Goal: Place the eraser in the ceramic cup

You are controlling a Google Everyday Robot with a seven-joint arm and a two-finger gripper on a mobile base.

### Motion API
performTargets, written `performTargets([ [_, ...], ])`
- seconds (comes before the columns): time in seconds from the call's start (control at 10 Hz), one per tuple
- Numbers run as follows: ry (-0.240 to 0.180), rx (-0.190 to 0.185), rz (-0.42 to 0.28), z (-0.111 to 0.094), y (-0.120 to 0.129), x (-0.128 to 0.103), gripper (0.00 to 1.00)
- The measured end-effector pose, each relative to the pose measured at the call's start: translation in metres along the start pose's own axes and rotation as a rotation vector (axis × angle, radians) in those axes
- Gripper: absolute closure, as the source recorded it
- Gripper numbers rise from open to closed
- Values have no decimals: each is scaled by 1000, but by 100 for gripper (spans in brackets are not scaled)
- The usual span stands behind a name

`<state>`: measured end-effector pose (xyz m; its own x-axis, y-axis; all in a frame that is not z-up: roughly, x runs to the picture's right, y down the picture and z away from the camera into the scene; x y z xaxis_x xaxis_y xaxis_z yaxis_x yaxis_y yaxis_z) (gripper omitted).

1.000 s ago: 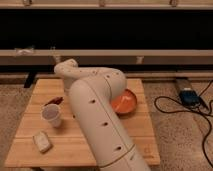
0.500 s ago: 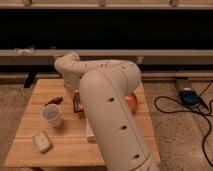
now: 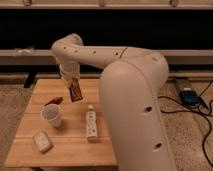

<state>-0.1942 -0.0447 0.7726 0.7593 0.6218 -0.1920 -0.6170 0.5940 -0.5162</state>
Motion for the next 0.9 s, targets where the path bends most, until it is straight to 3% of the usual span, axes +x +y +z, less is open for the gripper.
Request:
performTargets([
  [0.2,-83,-4,-65,-44,19,-15,100],
  [0.5,-159,-25,-142,-73,55,-37,100],
  [0.7,-197,-45,-181,-70,77,-44,100],
  [0.9,-231,-68,-219,-46,97,-45,100],
])
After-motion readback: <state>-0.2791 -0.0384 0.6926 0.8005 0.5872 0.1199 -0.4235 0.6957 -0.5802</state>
